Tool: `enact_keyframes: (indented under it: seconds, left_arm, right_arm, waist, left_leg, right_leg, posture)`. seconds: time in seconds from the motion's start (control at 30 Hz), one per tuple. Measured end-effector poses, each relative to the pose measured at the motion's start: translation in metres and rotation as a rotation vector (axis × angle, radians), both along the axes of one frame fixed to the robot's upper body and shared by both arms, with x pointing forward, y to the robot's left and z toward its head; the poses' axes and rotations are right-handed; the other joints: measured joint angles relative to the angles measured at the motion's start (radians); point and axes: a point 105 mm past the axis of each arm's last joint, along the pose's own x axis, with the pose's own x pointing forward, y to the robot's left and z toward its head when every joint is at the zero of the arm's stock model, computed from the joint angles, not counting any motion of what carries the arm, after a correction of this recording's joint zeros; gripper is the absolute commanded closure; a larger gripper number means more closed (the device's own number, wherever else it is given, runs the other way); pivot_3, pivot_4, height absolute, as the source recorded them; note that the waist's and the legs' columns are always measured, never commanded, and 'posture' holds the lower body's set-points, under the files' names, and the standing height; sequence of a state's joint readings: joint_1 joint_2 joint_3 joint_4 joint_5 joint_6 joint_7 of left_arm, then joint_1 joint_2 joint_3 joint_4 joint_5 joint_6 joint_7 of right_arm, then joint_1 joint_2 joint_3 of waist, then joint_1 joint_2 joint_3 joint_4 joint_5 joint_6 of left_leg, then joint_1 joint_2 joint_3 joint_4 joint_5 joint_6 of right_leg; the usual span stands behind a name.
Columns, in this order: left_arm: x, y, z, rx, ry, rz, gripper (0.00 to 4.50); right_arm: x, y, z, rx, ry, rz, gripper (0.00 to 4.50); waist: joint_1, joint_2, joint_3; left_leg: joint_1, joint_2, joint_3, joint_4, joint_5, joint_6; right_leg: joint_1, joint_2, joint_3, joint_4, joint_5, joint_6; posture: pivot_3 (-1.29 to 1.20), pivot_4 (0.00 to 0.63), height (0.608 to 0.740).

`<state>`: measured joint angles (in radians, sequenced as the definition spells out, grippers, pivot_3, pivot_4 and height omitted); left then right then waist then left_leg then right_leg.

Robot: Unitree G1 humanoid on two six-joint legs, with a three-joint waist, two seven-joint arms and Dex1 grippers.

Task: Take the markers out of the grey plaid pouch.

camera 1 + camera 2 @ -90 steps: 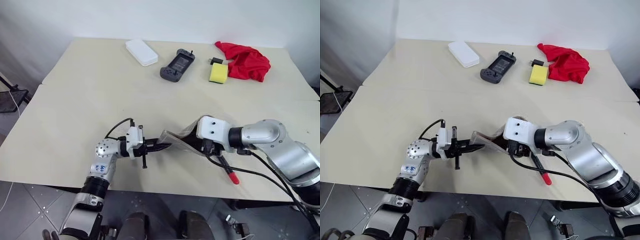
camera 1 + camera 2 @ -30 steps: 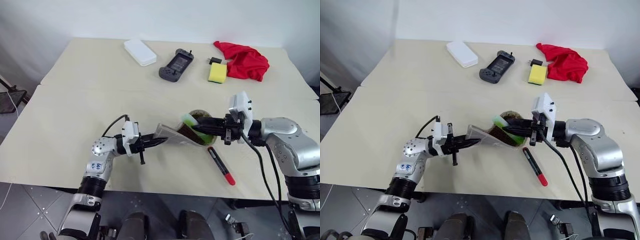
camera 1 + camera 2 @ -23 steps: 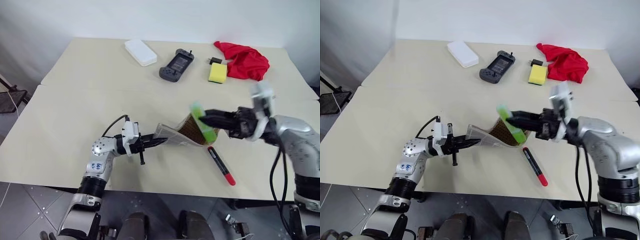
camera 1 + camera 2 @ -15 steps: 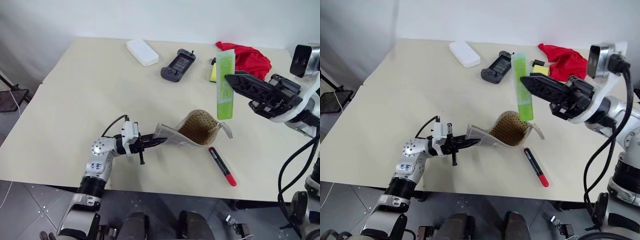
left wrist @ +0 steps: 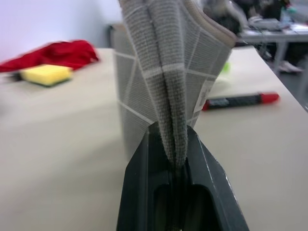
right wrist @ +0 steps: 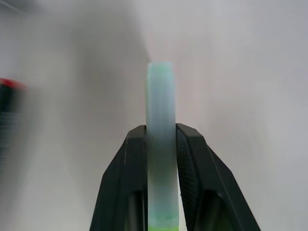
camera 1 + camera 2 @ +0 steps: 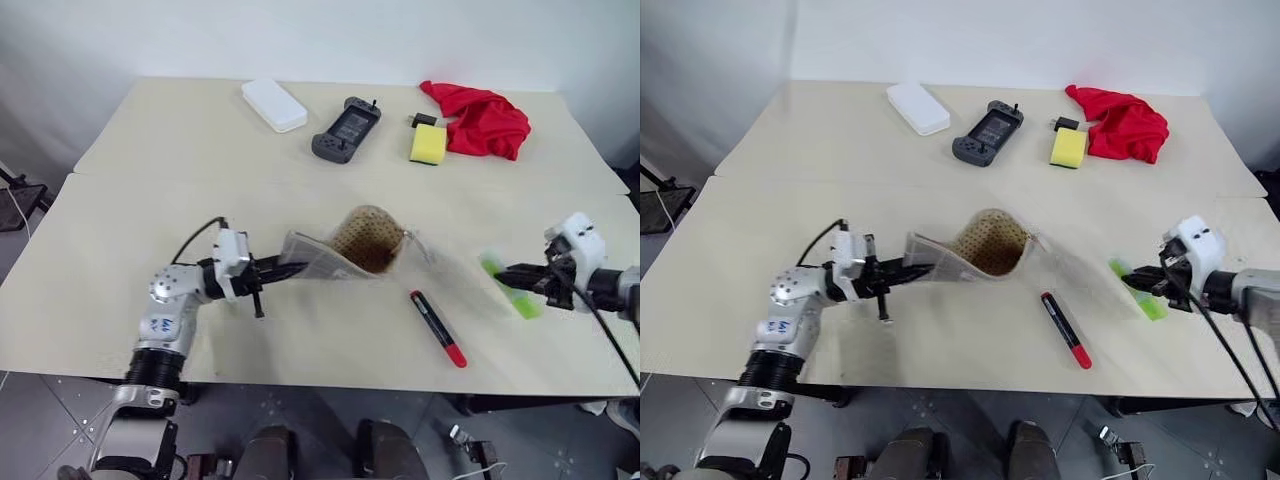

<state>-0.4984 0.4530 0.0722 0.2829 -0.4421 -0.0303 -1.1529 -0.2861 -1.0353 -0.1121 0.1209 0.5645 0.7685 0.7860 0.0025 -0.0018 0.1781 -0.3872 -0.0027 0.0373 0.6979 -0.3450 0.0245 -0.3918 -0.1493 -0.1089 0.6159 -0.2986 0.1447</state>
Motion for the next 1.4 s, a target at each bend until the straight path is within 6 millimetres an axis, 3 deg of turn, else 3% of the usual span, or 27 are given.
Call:
enact_keyframes:
  seconds: [0.13,0.2,0.3,0.43,0.57,0.67,0.73,0.83,0.93,0.97,1.07,1.2,1.4]
  left_arm:
    - [0.004,0.023,0.012,-0.077,0.125,0.056,4.5]
    - [0.006,0.041,0.018,-0.143,0.245,0.099,4.5]
    - [0.01,0.068,0.018,-0.222,0.456,0.207,4.5]
    - [0.013,0.08,0.007,-0.315,0.65,0.291,4.5]
    - [0.016,0.101,-0.015,-0.46,0.919,0.466,3.45]
    - [0.018,0.109,-0.024,-0.48,0.969,0.573,2.59]
    - [0.02,0.127,-0.035,-0.418,0.948,0.741,2.04]
    - [0.013,0.156,-0.031,-0.163,0.801,0.887,1.17]
    - [-0.002,0.186,-0.032,0.099,0.67,0.933,0.29]
    - [-0.005,0.188,-0.031,0.178,0.602,0.896,0.29]
    - [-0.022,0.173,-0.019,0.36,0.342,0.637,0.14]
    - [-0.035,0.141,0.014,0.371,0.035,0.41,0.14]
    - [-0.057,0.118,-0.005,0.418,-0.037,0.311,0.14]
  right_arm:
    - [0.004,0.001,0.003,-0.047,-0.055,0.029,1.52]
    - [0.007,0.01,0.018,-0.051,-0.156,0.1,0.8]
    - [0.005,0.04,0.051,0.0,-0.352,0.275,0.04]
    - [-0.006,0.066,0.066,0.043,-0.455,0.421,0.04]
    - [-0.026,0.101,0.059,0.095,-0.477,0.587,0.0]
    - [-0.027,0.109,0.059,0.118,-0.506,0.609,0.0]
    - [-0.028,0.11,0.059,0.13,-0.517,0.615,0.0]
    - [-0.03,0.11,0.059,0.154,-0.506,0.622,0.0]
    - [-0.032,0.101,0.058,0.181,-0.479,0.602,0.0]
    - [-0.032,0.097,0.056,0.171,-0.473,0.604,0.0]
    - [-0.038,0.092,0.05,0.097,-0.477,0.661,0.0]
    - [-0.045,0.091,0.047,0.061,-0.487,0.718,0.0]
    - [-0.051,0.09,0.041,0.027,-0.496,0.755,0.0]
  waist:
    - [0.003,0.0,0.0]
    - [0.001,0.0,0.0]
    - [-0.003,0.0,0.0]
    - [0.0,-0.002,0.001]
    - [0.01,-0.003,0.002]
    - [0.014,-0.003,0.002]
    - [0.018,-0.003,0.001]
    - [0.01,-0.003,0.001]
    - [-0.001,-0.002,0.001]
    - [-0.002,-0.002,0.001]
    - [0.0,-0.002,0.001]
    - [0.009,-0.002,0.001]
    - [0.001,-0.002,0.002]
  left_leg:
    - [0.0,0.0,-0.001,0.0,0.0,0.0]
    - [0.0,0.0,-0.001,0.0,0.0,0.0]
    - [0.001,0.0,-0.001,-0.001,0.0,0.0]
    - [0.001,0.0,-0.002,0.0,0.0,0.0]
    - [0.001,-0.001,-0.003,0.0,0.0,0.0]
    - [0.001,-0.001,-0.002,0.0,0.0,0.0]
    - [0.001,-0.001,-0.002,0.0,0.0,0.0]
    - [0.003,-0.002,0.002,-0.002,0.0,-0.002]
    - [0.008,-0.001,0.005,-0.007,0.0,-0.003]
    - [0.008,0.0,0.005,-0.008,0.0,-0.003]
    - [0.008,0.002,0.006,-0.011,0.0,-0.004]
    - [0.008,0.0,0.005,-0.012,0.0,-0.003]
    - [0.009,0.001,0.007,-0.014,0.0,-0.002]
  right_leg:
    - [0.0,0.0,0.0,0.0,0.0,0.001]
    - [0.0,0.0,0.0,0.0,0.0,0.001]
    - [0.0,0.001,0.001,0.0,0.0,0.001]
    - [0.001,0.001,0.001,0.0,0.0,0.001]
    - [0.001,0.0,0.002,0.0,0.001,0.001]
    - [0.001,0.0,0.002,0.0,0.001,0.001]
    - [0.0,0.0,0.003,0.0,0.001,0.001]
    - [0.0,0.002,0.004,0.0,0.001,0.0]
    - [0.001,0.002,0.005,0.0,0.0,-0.002]
    - [0.001,0.002,0.005,-0.001,0.0,-0.002]
    - [0.0,0.002,0.005,-0.005,0.0,-0.002]
    - [0.0,0.0,0.005,-0.006,0.0,-0.002]
    - [0.001,0.0,0.004,-0.005,0.0,-0.002]
  posture:
    - [0.0,0.15,0.74]
    - [0.0,0.15,0.74]
    - [0.0,0.15,0.74]
    - [0.0,0.15,0.74]
    - [0.0,0.15,0.74]
    - [0.0,0.15,0.74]
    - [0.0,0.15,0.74]
    - [0.0,0.15,0.74]
    - [0.0,0.15,0.74]
    - [0.0,0.15,0.74]
    - [0.0,0.15,0.74]
    - [0.0,0.15,0.74]
    - [0.0,0.15,0.74]
